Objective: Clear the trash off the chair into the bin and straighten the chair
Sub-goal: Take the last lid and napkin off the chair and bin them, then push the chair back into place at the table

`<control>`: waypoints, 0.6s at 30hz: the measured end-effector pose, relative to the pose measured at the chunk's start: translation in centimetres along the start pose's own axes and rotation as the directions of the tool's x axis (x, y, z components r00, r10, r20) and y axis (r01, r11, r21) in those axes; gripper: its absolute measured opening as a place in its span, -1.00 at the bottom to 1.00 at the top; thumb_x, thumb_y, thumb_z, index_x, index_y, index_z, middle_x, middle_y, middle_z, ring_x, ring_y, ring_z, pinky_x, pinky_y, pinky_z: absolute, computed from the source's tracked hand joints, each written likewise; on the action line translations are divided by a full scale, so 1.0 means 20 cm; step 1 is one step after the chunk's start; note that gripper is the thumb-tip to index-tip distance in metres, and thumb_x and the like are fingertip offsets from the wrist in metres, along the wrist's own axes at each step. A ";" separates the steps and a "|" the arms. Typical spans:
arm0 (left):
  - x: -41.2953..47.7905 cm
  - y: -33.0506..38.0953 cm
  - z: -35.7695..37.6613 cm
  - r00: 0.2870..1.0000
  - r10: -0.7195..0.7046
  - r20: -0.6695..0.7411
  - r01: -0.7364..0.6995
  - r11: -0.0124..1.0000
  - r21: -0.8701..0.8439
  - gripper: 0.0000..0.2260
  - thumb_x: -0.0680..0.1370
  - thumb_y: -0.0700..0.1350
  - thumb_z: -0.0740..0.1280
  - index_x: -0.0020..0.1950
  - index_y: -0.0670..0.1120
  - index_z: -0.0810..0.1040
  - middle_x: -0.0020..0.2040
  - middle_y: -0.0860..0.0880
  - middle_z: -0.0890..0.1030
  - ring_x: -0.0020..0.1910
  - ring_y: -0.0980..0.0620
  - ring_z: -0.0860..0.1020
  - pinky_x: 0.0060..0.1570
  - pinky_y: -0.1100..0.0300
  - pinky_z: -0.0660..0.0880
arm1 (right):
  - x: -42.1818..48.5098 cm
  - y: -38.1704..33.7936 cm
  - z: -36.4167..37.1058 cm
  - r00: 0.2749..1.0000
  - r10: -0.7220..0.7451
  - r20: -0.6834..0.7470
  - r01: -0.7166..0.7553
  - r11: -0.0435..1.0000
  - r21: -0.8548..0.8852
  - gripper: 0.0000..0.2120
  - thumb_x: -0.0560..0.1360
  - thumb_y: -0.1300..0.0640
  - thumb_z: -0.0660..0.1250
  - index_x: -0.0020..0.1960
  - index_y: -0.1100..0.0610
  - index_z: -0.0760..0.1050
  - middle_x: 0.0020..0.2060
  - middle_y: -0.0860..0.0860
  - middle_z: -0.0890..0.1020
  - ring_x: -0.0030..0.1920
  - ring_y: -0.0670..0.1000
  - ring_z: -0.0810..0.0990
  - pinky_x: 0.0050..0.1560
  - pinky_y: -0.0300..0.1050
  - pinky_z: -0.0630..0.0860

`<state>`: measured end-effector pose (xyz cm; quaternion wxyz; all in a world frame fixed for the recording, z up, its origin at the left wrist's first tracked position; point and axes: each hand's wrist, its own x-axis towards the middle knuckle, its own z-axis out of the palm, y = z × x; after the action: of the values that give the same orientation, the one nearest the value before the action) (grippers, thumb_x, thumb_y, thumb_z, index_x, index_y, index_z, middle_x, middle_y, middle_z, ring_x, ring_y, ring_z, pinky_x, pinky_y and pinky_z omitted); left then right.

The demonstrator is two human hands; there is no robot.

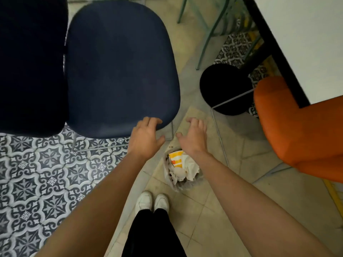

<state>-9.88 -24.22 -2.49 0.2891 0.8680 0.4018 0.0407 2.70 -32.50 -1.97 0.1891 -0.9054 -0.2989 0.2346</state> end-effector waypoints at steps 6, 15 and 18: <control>-0.06 0.05 -0.36 0.992 -0.003 -0.129 0.007 1.000 0.030 -0.61 0.49 -0.02 0.34 0.28 -0.08 0.42 0.20 -0.09 0.46 0.18 -0.13 0.43 0.14 0.02 0.34 | -0.07 -0.31 -0.17 0.991 -0.129 -0.042 0.130 0.991 0.033 -0.52 0.43 0.11 0.37 0.30 0.11 0.32 0.25 0.05 0.38 0.32 0.08 0.29 0.31 -0.07 0.25; -0.14 0.04 -0.93 0.943 0.019 -0.333 -0.014 1.000 0.018 -0.63 0.48 -0.04 0.36 0.26 -0.09 0.43 0.19 -0.10 0.47 0.14 -0.13 0.47 0.12 -0.01 0.41 | -0.19 -0.82 -0.36 0.955 -0.287 -0.075 0.288 0.958 0.003 -0.54 0.45 0.07 0.34 0.31 0.07 0.31 0.28 0.03 0.37 0.35 0.07 0.27 0.30 0.01 0.27; -0.18 0.03 -1.13 0.920 0.063 -0.388 -0.065 0.998 0.009 -0.63 0.49 -0.04 0.35 0.26 -0.09 0.42 0.20 -0.07 0.47 0.14 -0.10 0.47 0.11 0.01 0.43 | -0.24 -0.99 -0.42 0.943 -0.317 -0.101 0.320 0.947 0.016 -0.56 0.46 0.07 0.34 0.29 0.06 0.31 0.28 0.02 0.36 0.34 0.06 0.27 0.30 0.01 0.27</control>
<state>-18.74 -16.55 17.08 0.2043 0.8547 0.4224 0.2218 -5.21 -22.39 16.05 0.2532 -0.8524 -0.4281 0.1614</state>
